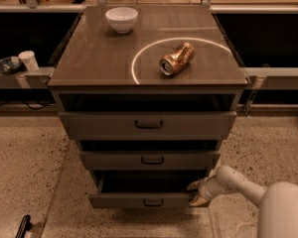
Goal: Open bottom drawer
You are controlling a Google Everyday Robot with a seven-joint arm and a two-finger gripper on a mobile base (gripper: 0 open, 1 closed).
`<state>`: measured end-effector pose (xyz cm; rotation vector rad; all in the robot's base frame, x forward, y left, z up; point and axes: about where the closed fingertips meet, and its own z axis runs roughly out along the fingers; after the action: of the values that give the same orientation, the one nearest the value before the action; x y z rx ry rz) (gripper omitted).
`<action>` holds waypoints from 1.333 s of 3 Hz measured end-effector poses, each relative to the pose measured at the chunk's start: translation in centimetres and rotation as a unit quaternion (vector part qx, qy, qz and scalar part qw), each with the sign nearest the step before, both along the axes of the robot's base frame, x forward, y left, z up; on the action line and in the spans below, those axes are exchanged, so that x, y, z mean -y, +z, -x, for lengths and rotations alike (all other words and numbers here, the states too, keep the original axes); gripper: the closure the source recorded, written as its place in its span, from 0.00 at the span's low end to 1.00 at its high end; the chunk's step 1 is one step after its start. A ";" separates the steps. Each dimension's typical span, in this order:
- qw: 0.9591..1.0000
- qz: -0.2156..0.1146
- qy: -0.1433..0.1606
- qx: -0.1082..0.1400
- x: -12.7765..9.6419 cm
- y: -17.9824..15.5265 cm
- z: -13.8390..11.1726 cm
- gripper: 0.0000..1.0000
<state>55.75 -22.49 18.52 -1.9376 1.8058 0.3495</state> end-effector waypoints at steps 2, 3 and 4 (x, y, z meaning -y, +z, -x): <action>1.000 0.005 0.003 -0.023 0.3 1.8 7.0 0.49; 1.000 -0.015 0.005 -0.013 -1.2 3.0 8.6 0.30; 1.000 -0.018 0.006 -0.013 -1.5 3.0 8.9 0.06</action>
Offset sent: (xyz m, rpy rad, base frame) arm -0.1166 -0.0063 0.0377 -0.0129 0.0611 -0.0047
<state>46.87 -20.95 21.53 -1.9286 1.7929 0.4113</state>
